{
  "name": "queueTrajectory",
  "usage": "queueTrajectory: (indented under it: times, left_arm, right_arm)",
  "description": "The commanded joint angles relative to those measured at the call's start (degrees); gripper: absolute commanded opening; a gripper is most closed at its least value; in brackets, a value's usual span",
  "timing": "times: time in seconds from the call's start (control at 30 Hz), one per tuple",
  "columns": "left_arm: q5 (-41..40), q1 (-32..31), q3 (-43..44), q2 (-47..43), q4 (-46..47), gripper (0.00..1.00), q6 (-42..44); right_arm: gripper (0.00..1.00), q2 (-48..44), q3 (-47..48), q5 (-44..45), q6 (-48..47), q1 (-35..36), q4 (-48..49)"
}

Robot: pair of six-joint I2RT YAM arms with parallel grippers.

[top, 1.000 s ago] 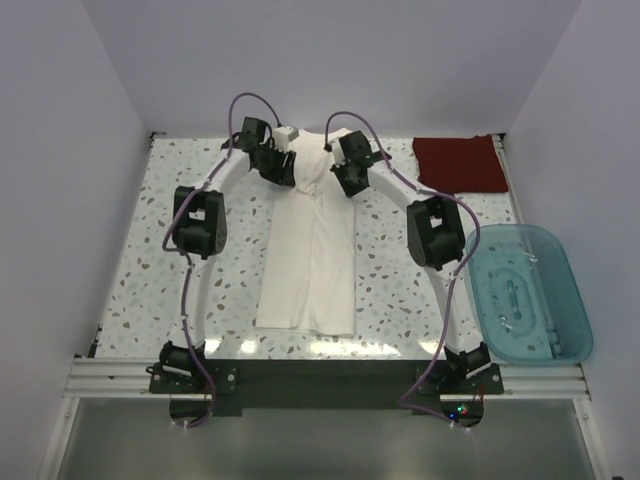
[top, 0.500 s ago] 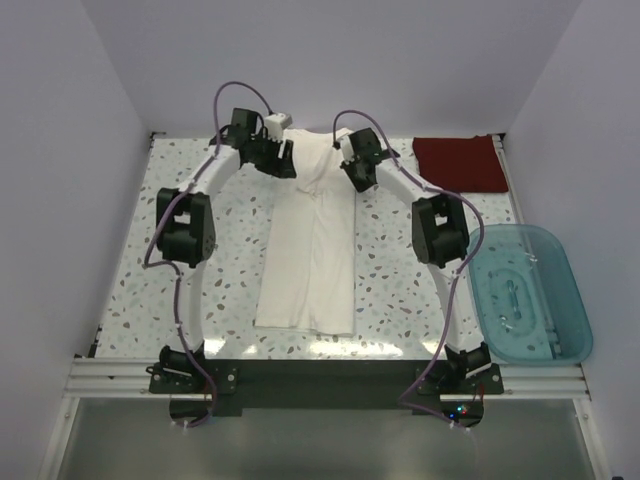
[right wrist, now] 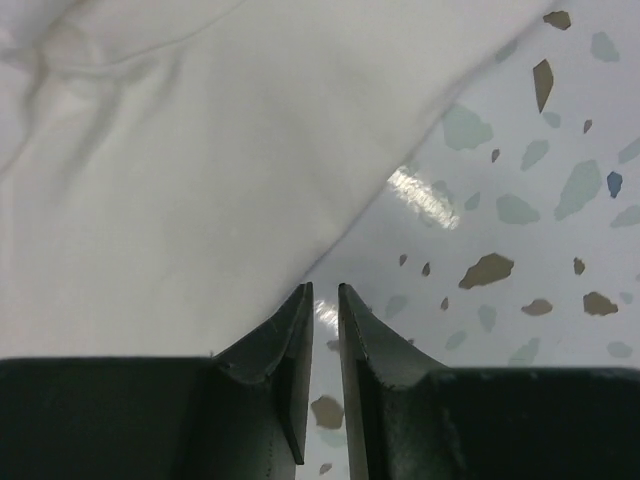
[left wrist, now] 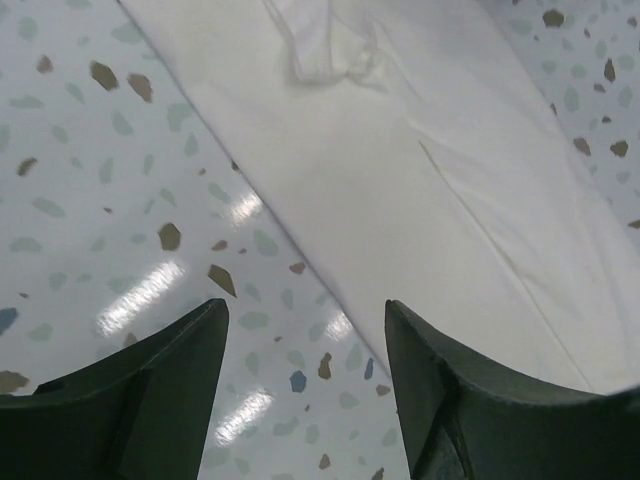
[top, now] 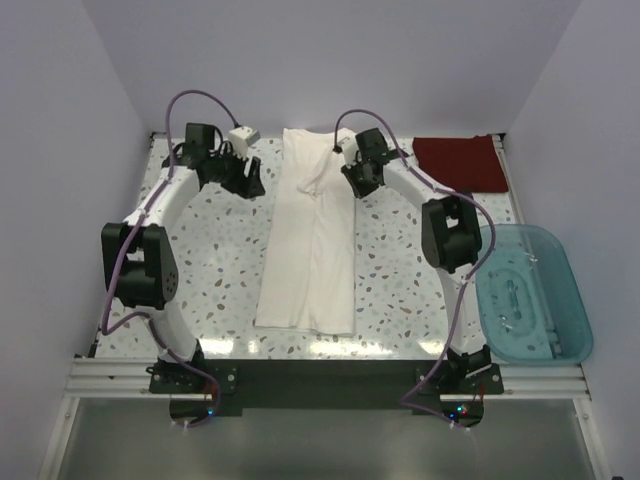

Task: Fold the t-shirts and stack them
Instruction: Fold the tshirt

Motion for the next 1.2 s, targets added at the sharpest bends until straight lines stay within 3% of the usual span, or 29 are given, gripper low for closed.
queueTrajectory:
  times: [0.0, 0.1, 0.37, 0.9, 1.03, 1.17]
  left_arm:
    - [2.50, -0.52, -5.30, -3.59, -3.34, 0.68, 6.71]
    - [3.56, -1.04, -8.29, -3.77, -5.02, 0.66, 9.17]
    - [2.07, -5.26, -16.64, -4.91, -3.45, 0.61, 9.19]
    - [1.55, -5.26, -19.98, -6.93, -2.13, 0.62, 8.12]
    - [1.46, -5.26, -19.29, -6.93, -2.30, 0.64, 9.61]
    - [2.16, -5.26, -17.97, -8.59, -2.83, 0.66, 13.74]
  right_arm:
    - [0.22, -11.65, -4.32, -8.26, 0.52, 1.55, -2.17]
    - [0.22, -13.25, -8.54, -11.26, 0.52, 3.56, -3.93]
    - [0.17, -8.07, -10.58, -9.25, 0.88, 5.86, -5.26]
    - [0.13, 0.89, -5.58, 0.43, -5.37, 2.17, -6.14]
    - [0.17, -0.06, -3.90, -3.34, -5.28, 2.26, -7.98]
    - [0.28, -6.91, -4.95, -8.61, -3.44, 2.34, -8.07]
